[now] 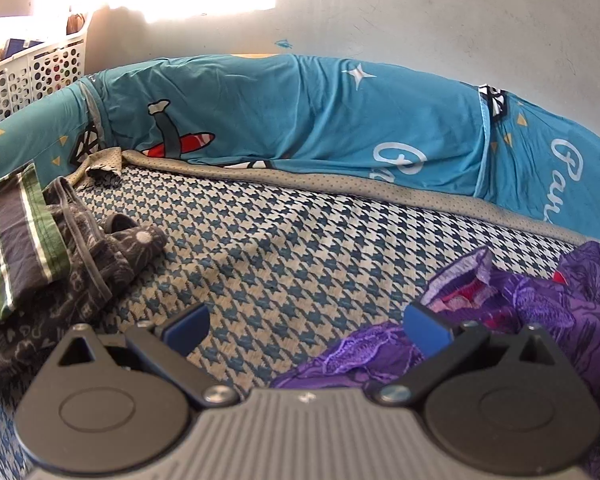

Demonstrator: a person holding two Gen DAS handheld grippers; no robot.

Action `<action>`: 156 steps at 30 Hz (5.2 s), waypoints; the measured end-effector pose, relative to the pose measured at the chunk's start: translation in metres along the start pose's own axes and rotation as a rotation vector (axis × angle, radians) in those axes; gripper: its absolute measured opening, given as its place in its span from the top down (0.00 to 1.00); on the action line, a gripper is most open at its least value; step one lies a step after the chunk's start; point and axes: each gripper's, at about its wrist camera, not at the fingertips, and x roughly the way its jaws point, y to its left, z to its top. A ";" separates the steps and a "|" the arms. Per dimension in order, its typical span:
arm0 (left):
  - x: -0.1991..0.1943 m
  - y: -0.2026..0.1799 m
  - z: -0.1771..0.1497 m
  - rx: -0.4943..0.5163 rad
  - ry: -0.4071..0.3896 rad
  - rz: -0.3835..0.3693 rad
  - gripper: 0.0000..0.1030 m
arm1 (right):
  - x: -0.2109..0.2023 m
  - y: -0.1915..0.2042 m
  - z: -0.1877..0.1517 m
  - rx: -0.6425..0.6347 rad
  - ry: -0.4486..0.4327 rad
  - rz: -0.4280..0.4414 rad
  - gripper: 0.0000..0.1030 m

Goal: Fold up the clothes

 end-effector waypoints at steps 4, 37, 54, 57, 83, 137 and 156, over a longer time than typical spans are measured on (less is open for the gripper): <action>0.003 -0.013 -0.006 0.047 0.031 -0.036 0.00 | -0.016 -0.025 0.008 0.000 -0.047 -0.143 0.40; 0.031 -0.065 -0.015 0.122 0.160 -0.190 0.00 | 0.043 -0.141 0.030 0.065 -0.044 -0.604 0.89; 0.062 -0.084 -0.005 0.059 0.180 -0.248 0.00 | 0.018 -0.205 0.066 0.296 -0.266 -0.769 0.90; 0.070 -0.085 -0.003 0.050 0.183 -0.253 0.00 | 0.021 -0.207 0.068 0.296 -0.269 -0.758 0.90; 0.101 -0.075 0.030 -0.101 0.028 -0.114 0.00 | 0.033 -0.247 0.067 0.293 -0.126 -0.857 0.30; 0.073 -0.201 -0.048 0.519 0.056 -0.096 0.00 | -0.053 -0.306 0.001 0.471 -0.019 -0.955 0.97; 0.083 -0.153 0.004 0.409 -0.134 0.244 0.00 | -0.069 -0.304 0.016 0.453 -0.112 -0.907 0.97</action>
